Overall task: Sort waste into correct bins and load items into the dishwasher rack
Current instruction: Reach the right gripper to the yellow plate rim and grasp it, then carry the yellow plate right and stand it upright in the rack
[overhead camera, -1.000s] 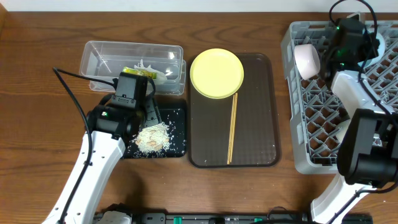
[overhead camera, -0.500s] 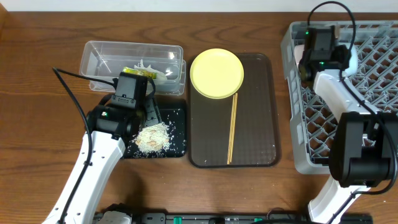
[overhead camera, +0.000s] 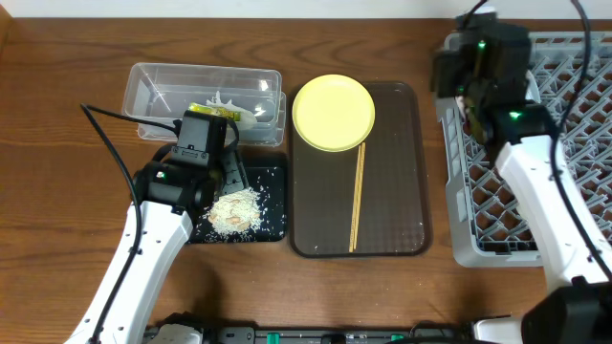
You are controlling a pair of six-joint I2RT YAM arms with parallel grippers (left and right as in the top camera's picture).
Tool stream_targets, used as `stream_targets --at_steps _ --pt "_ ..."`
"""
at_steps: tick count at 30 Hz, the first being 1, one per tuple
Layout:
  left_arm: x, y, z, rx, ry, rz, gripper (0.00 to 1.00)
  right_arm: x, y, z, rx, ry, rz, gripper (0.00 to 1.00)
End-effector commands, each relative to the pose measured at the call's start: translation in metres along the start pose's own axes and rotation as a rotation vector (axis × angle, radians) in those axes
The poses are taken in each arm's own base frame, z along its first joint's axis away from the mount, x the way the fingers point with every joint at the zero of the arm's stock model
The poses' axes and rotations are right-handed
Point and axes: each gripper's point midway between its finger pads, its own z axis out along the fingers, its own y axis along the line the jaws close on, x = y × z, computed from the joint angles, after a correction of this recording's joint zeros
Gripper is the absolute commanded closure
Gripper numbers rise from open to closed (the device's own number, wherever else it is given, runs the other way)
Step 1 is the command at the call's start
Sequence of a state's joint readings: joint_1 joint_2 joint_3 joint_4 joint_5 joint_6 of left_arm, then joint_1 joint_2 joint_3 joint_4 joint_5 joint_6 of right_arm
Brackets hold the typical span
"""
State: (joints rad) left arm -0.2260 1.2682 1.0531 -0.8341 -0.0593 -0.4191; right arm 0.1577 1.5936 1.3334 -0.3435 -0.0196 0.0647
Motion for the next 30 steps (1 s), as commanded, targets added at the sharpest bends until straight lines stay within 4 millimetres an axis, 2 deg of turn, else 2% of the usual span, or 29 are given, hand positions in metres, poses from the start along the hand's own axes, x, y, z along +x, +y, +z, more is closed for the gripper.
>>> stream_targets --at_steps 1,4,10,15,18,21,23,25,28,30 --pt "0.000 0.003 0.002 -0.017 0.003 -0.007 0.30 0.044 0.042 0.029 -0.157 0.156 0.158 0.38" --pt "0.000 0.003 0.002 -0.017 0.003 -0.007 0.29 0.078 0.057 0.054 -0.164 0.251 0.152 0.41" --pt "0.000 0.003 0.002 -0.017 0.003 -0.007 0.30 0.140 0.073 0.107 -0.129 0.369 0.125 0.40" --pt "0.000 0.003 0.002 -0.017 0.003 -0.007 0.30 0.174 0.079 0.137 -0.094 0.403 0.135 0.54" --pt "0.000 0.003 0.002 -0.017 0.003 -0.007 0.30 0.184 0.078 0.146 -0.049 0.407 0.173 0.61" --pt "0.000 0.003 0.002 -0.017 0.003 -0.007 0.30 0.181 0.080 0.148 -0.053 0.390 0.169 0.80" --pt "0.000 0.003 0.002 -0.017 0.002 -0.007 0.30 0.172 0.082 0.146 -0.058 0.362 0.169 0.89" --pt "0.000 0.003 0.002 -0.017 0.003 -0.007 0.30 0.158 0.074 0.142 -0.021 0.321 0.166 0.99" --pt "0.000 0.003 0.002 -0.017 0.003 -0.007 0.30 0.124 0.057 0.127 0.039 0.239 0.124 0.99" --pt "0.000 0.003 0.002 -0.017 0.003 -0.007 0.30 0.096 0.045 0.108 0.075 0.179 0.093 0.99"
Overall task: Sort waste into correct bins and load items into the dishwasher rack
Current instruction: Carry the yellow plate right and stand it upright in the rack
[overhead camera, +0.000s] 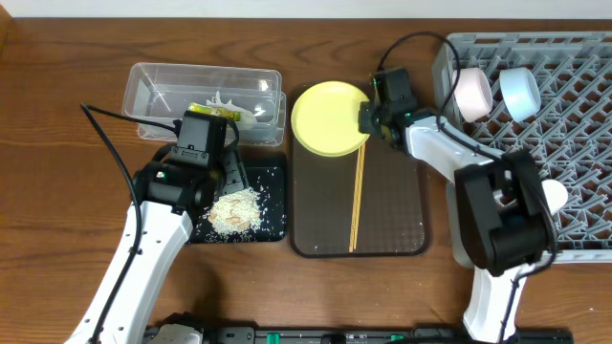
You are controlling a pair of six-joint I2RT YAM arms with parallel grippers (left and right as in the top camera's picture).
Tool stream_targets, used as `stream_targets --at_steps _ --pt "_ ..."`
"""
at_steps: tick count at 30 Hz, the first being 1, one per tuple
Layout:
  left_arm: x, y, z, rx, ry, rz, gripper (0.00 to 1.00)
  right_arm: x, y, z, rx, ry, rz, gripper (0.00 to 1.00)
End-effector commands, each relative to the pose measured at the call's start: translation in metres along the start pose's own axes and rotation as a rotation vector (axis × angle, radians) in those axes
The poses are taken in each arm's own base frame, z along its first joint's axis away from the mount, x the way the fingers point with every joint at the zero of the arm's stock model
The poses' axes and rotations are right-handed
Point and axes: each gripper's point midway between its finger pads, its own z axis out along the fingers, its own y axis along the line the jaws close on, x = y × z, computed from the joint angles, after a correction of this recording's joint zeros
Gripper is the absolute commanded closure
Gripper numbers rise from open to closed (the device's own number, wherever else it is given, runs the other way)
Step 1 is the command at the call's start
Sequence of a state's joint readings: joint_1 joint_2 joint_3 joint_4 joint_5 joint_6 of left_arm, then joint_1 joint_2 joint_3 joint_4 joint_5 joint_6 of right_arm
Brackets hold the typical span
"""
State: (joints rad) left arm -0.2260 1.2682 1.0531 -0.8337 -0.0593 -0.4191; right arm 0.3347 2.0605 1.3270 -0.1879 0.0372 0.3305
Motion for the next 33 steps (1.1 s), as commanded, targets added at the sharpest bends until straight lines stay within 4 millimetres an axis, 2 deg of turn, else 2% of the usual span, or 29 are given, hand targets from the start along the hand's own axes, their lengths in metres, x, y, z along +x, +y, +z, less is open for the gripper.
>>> stream_targets --at_steps 1,5,7,13,17,19,21,24,28,33 --pt "0.000 0.003 0.002 -0.017 0.003 -0.007 0.29 -0.061 -0.022 -0.065 0.108 -0.184 -0.043 0.99" --pt "0.000 0.003 0.002 -0.017 0.003 -0.007 0.30 -0.094 -0.047 -0.138 0.218 -0.288 -0.115 0.99" --pt "0.000 0.003 0.002 -0.017 0.003 -0.007 0.30 -0.101 -0.061 -0.174 0.291 -0.314 -0.173 0.99" --pt "0.000 0.003 0.002 -0.017 0.003 -0.007 0.29 -0.102 -0.114 -0.254 0.583 -0.310 -0.304 0.99" --pt "0.000 0.003 0.002 -0.017 0.004 -0.007 0.29 -0.094 -0.174 -0.305 0.895 -0.222 -0.356 0.99" --pt "0.001 0.003 0.002 -0.017 0.004 -0.007 0.30 -0.088 -0.196 -0.321 1.021 -0.157 -0.369 0.99" --pt "0.001 0.003 0.002 -0.017 0.004 -0.007 0.30 -0.080 -0.212 -0.328 1.088 -0.091 -0.378 0.99" --pt "0.000 0.003 0.002 -0.017 0.004 -0.007 0.30 -0.067 -0.227 -0.328 1.091 -0.028 -0.363 0.99" --pt "0.000 0.003 0.002 -0.017 0.004 -0.007 0.29 -0.047 -0.242 -0.307 0.960 0.064 -0.357 0.99" --pt "0.000 0.003 0.002 -0.017 0.004 -0.007 0.29 -0.035 -0.261 -0.296 0.955 0.137 -0.331 0.99"
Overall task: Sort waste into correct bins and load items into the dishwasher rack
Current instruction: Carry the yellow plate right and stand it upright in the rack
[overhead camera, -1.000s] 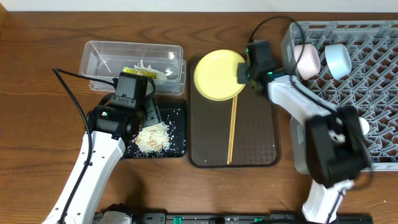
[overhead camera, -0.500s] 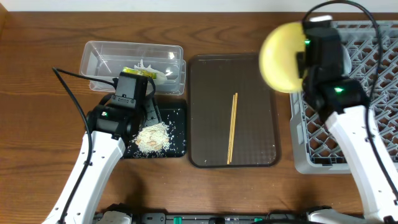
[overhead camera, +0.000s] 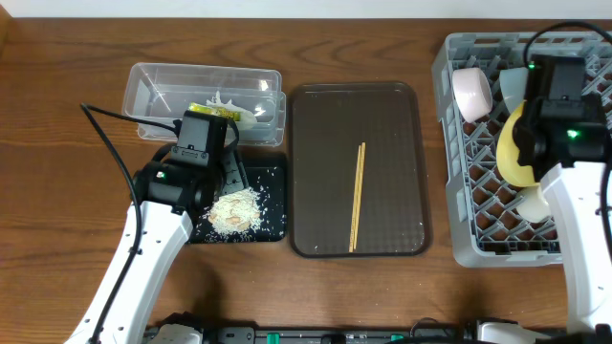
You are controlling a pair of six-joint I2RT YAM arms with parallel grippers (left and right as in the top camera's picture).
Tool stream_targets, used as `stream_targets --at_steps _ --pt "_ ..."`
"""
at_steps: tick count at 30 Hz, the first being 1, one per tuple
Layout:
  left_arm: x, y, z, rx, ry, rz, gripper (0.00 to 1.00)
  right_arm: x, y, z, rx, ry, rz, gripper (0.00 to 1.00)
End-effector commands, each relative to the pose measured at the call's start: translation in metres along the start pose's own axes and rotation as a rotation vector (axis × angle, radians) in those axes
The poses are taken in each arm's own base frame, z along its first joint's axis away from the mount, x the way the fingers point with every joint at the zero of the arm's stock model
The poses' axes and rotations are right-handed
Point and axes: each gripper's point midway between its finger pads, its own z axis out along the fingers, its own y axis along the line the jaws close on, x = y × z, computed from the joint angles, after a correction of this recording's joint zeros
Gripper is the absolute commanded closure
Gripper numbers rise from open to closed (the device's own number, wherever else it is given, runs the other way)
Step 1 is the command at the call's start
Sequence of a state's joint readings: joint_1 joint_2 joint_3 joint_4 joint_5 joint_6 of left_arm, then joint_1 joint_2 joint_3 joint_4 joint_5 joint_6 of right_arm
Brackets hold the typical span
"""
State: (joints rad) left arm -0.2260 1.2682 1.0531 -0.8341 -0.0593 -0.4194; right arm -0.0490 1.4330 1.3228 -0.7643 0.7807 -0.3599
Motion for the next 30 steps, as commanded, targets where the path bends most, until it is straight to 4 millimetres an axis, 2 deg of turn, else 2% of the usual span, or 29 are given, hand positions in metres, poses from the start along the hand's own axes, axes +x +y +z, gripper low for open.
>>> stream_targets --at_steps 1,8,13,14,17,19,21,23,24,25,28,30 --pt "0.000 0.003 0.002 -0.017 0.003 -0.007 0.30 0.005 0.009 0.017 -0.028 0.042 -0.026 0.99" --pt "0.000 0.003 0.002 -0.017 0.003 -0.007 0.30 0.004 0.040 0.038 -0.085 0.078 -0.066 0.99" --pt "0.000 0.003 0.002 -0.017 0.003 -0.007 0.29 -0.013 0.063 0.029 -0.138 0.024 0.044 0.98" --pt "0.000 0.003 0.002 -0.017 0.003 -0.007 0.30 -0.018 0.066 0.024 -0.141 0.005 0.073 0.95" --pt "0.000 0.003 0.002 -0.017 0.003 -0.007 0.29 -0.033 0.069 0.009 -0.152 -0.055 0.132 0.75" --pt "0.001 0.003 0.002 -0.017 0.004 -0.007 0.30 -0.043 0.066 -0.007 -0.158 -0.110 0.153 0.64" --pt "0.001 0.003 0.002 -0.017 0.004 -0.007 0.29 -0.051 0.061 -0.023 -0.165 -0.165 0.175 0.41" --pt "0.001 0.003 0.002 -0.017 0.004 -0.007 0.30 -0.059 0.060 -0.042 -0.197 -0.222 0.187 0.32" --pt "0.001 0.003 0.002 -0.017 0.004 -0.007 0.30 -0.064 0.067 -0.056 -0.254 -0.264 0.185 0.29" --pt "0.000 0.003 0.002 -0.017 0.003 -0.007 0.29 -0.067 0.074 -0.066 -0.307 -0.291 0.176 0.28" --pt "0.000 0.003 0.002 -0.017 0.003 -0.007 0.29 -0.073 0.126 -0.119 -0.654 -0.377 0.139 0.28" --pt "0.000 0.003 0.002 -0.017 0.003 -0.007 0.29 -0.069 0.154 -0.146 -0.860 -0.358 0.163 0.32"
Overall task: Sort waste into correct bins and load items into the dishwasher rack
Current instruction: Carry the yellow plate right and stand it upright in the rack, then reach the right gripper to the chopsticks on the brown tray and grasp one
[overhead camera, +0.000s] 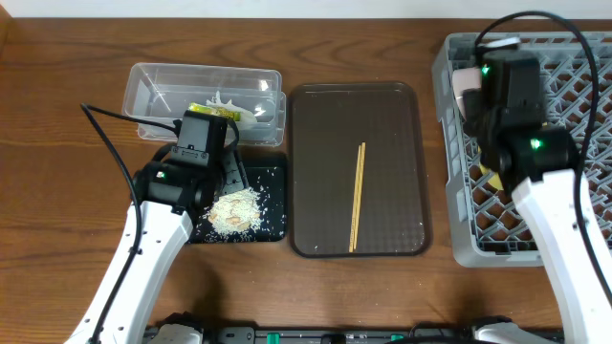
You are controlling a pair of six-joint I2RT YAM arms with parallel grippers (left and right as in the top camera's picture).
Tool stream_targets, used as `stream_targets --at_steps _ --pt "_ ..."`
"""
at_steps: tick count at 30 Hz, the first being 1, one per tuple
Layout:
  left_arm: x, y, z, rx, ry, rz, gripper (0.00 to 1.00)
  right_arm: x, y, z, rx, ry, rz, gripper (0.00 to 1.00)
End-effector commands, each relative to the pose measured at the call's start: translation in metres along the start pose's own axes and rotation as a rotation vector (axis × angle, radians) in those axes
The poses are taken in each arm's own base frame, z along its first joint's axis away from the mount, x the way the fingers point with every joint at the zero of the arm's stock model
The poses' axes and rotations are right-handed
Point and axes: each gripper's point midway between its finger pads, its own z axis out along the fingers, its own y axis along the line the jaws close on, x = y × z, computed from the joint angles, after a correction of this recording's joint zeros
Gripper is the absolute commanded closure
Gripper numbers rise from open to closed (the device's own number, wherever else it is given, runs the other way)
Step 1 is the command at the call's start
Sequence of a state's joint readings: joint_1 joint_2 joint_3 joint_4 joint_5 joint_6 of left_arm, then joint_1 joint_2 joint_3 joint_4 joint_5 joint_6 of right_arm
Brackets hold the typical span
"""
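A single wooden chopstick lies on the brown tray in the middle of the table. At the right, my right arm hangs over the grey dishwasher rack. Its wrist hides the gripper. A sliver of the yellow plate shows in the rack under that arm. The pink cup sits at the rack's far left. My left gripper hovers over the black bin holding pale food scraps. Its jaws are not visible.
A clear plastic container with wrappers and scraps stands behind the black bin. Bare wooden tabletop lies to the left and in front. The rack's left wall stands close to the tray's right edge.
My right arm has shifted left over the rack. The yellow plate, which was held up in plain view, is now mostly hidden beneath the arm. The left arm has not moved.
First the yellow plate lay at the tray's far end while my right arm was over the rack. Then my right gripper was at the plate's right rim. Later the plate was off the tray and over the rack, and now it is in the rack. The chopstick stayed put.
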State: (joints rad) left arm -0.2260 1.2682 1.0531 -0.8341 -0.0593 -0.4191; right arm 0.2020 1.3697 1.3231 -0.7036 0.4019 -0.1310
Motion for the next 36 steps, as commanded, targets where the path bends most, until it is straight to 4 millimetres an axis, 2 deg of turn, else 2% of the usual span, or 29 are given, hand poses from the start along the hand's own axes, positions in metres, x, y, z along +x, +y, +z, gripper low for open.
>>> stream_targets --at_steps 1,3,5,11,14,17,26,36 --pt "0.000 0.003 0.002 -0.017 0.003 -0.007 0.29 0.000 0.088 -0.022 -0.451 0.019 0.132 0.32" --pt "0.000 0.003 0.002 -0.017 0.004 -0.007 0.29 0.014 0.110 -0.024 -0.532 0.119 0.225 0.33" --pt "0.000 0.003 0.002 -0.017 0.004 -0.007 0.29 0.035 0.128 -0.018 -0.539 0.236 0.273 0.32" --pt "0.000 0.003 0.002 -0.017 0.003 -0.007 0.29 0.100 0.181 0.009 -0.545 0.468 0.196 0.36" --pt "0.000 0.003 0.002 -0.017 0.004 -0.007 0.29 0.128 0.199 0.023 -0.526 0.558 0.163 0.36" --pt "0.001 0.003 0.002 -0.017 0.004 -0.007 0.29 0.146 0.214 0.036 -0.511 0.622 0.162 0.35" --pt "0.000 0.003 0.002 -0.017 0.004 -0.007 0.29 0.176 0.235 0.064 -0.444 0.716 0.201 0.35" --pt "0.001 0.003 0.002 -0.017 0.004 -0.007 0.29 0.177 0.238 0.070 -0.428 0.715 0.237 0.35"
